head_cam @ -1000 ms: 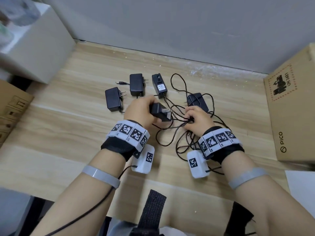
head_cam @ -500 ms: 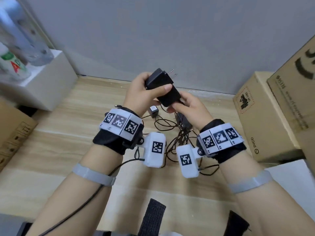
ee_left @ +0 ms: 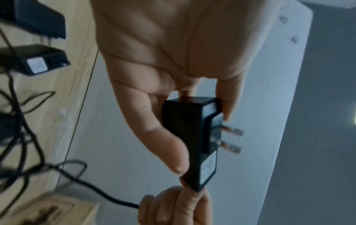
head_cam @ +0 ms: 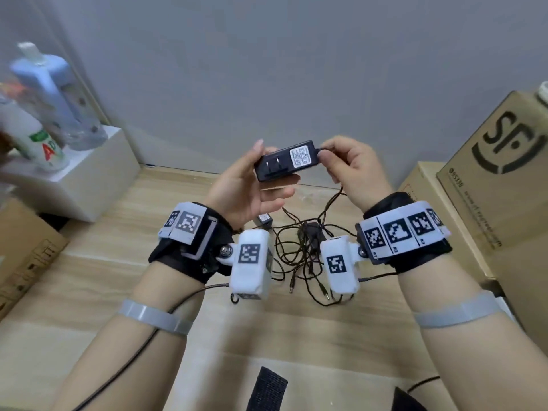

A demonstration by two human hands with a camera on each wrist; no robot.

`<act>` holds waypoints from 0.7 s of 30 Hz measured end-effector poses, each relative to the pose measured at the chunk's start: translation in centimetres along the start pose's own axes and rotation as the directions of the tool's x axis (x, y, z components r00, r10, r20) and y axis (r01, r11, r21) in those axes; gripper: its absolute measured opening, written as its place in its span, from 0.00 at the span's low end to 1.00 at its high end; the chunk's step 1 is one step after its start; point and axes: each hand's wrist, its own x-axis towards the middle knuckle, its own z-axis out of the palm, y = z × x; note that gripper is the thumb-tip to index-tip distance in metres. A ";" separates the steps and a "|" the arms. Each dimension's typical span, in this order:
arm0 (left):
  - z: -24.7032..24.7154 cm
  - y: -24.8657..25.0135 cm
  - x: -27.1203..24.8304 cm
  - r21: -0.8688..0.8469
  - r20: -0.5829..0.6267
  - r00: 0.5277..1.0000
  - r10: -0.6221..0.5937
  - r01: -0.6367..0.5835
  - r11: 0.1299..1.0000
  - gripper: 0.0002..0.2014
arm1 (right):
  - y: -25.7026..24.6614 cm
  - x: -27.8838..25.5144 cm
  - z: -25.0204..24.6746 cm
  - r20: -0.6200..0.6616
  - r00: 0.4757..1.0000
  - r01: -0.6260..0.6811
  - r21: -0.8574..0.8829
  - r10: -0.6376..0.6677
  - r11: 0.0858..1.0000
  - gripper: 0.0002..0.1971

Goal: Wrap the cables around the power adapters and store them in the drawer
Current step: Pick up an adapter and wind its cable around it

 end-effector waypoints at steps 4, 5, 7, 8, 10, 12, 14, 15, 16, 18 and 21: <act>0.2 -0.1 -0.2 -0.172 0.117 0.993 -0.033 0.053 0.984 0.16 | -1.0 0.0 -0.1 -0.105 0.994 -0.001 0.189 0.021 0.982 0.11; 0.4 -0.3 -0.3 -0.159 0.133 0.990 -0.050 0.072 0.985 0.13 | -0.9 -0.2 0.1 -0.132 0.990 -0.013 0.230 0.044 0.973 0.10; 0.9 -0.8 -0.2 -0.139 0.118 0.990 -0.082 0.099 0.985 0.12 | -0.1 -0.7 1.0 -0.184 0.977 -0.052 0.309 0.113 0.950 0.10; 1.0 -1.0 0.0 -0.135 0.100 0.991 -0.091 0.104 0.985 0.13 | 0.5 -1.0 1.5 -0.196 0.968 -0.080 0.353 0.157 0.932 0.10; 1.2 -1.4 0.5 -0.121 0.061 0.995 -0.075 0.082 0.989 0.15 | 2.0 -1.8 2.7 -0.180 0.952 -0.152 0.417 0.246 0.896 0.12; 1.2 -1.9 1.2 -0.111 0.011 0.999 -0.052 0.053 0.992 0.14 | 3.4 -2.8 3.6 -0.102 0.941 -0.257 0.413 0.324 0.874 0.13; 1.1 -2.3 1.6 -0.097 -0.032 0.999 -0.022 0.019 0.995 0.16 | 4.5 -3.7 4.4 0.049 0.918 -0.387 0.339 0.395 0.858 0.14; 0.9 -2.5 1.9 -0.063 -0.055 0.998 -0.005 0.001 0.998 0.18 | 4.8 -4.1 4.8 0.133 0.900 -0.437 0.279 0.416 0.855 0.13; 0.8 -2.7 2.1 -0.008 -0.080 0.997 0.018 -0.019 1.000 0.18 | 5.1 -4.4 5.1 0.201 0.882 -0.465 0.210 0.427 0.860 0.13; 0.7 -3.1 2.6 0.111 -0.141 0.987 0.077 -0.062 0.992 0.11 | 5.5 -4.5 5.5 0.275 0.859 -0.462 0.058 0.431 0.885 0.13; 0.4 -3.5 3.0 0.231 -0.177 0.975 0.135 -0.092 0.968 0.08 | 5.3 -4.1 5.3 0.322 0.837 -0.429 -0.115 0.442 0.896 0.13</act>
